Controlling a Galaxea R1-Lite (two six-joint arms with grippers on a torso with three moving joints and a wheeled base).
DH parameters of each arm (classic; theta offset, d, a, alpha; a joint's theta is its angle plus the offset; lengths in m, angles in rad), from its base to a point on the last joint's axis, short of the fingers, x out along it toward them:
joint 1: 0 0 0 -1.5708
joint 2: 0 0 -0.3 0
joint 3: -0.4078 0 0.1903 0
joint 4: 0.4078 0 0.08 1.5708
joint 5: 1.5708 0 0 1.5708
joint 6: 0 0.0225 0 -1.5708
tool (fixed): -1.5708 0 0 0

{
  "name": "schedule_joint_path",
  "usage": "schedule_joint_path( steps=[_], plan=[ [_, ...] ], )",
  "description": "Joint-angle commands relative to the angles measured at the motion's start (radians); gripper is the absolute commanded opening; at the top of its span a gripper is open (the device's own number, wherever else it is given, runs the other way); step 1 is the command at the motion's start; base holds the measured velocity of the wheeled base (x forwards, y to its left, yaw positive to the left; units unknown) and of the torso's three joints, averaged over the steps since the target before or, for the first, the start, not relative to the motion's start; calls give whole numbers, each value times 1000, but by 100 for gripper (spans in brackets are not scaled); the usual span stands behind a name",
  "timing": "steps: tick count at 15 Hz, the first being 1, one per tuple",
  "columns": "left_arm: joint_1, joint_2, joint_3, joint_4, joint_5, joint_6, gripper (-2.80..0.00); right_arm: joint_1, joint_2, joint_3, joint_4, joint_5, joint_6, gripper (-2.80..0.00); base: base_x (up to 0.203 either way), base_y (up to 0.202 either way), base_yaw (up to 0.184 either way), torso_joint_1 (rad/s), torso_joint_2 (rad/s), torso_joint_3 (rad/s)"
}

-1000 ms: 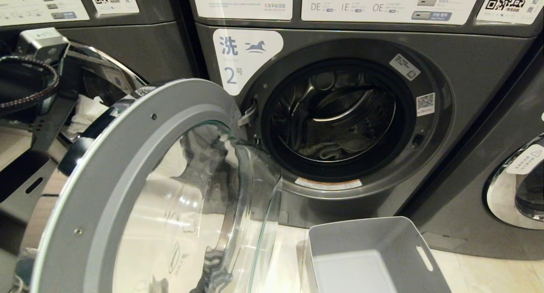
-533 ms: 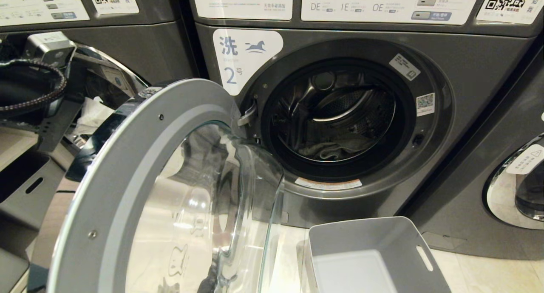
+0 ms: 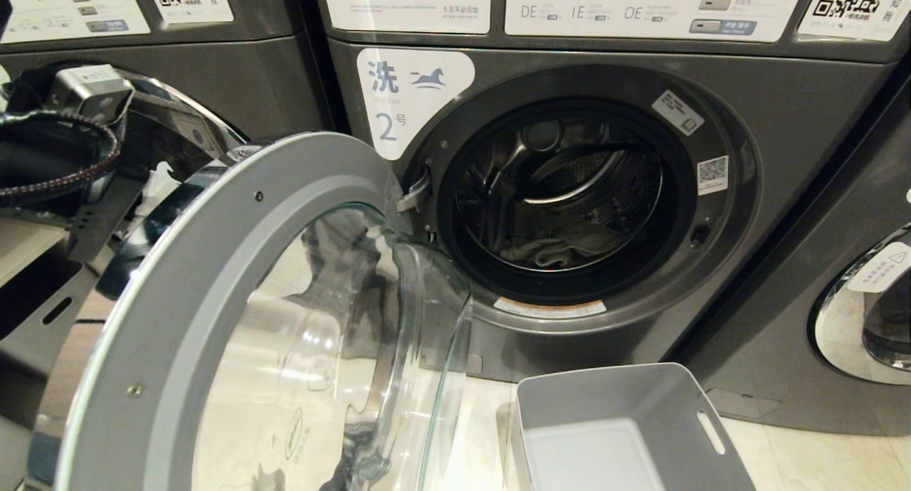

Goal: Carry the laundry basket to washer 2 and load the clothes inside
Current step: Close the washing machine door with the left hand

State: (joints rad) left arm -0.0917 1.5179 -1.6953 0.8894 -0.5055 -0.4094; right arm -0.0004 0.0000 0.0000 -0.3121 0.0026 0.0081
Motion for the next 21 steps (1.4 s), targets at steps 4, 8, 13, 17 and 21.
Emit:
schedule_joint_path(
  steps=[4,8,13,17,21],
  plan=[
    [0,11,0,-7,-4,-2,-280,0,2,40,-2,0,0,-280,0,0,0,2,0,143],
    [-9,24,11,-8,-4,-2,-280,-1,2,40,-2,0,0,-280,0,0,0,1,2,187],
    [-51,63,60,-9,-1,-3,-280,0,2,40,-4,0,-1,-280,0,0,0,1,1,32],
    [-63,83,69,-10,-1,-3,-280,-1,2,40,-4,0,-3,-280,0,0,0,0,0,0],
    [-136,85,80,-10,1,-5,-280,-1,2,40,-4,0,-3,-280,0,0,0,0,0,0]
  ],
)
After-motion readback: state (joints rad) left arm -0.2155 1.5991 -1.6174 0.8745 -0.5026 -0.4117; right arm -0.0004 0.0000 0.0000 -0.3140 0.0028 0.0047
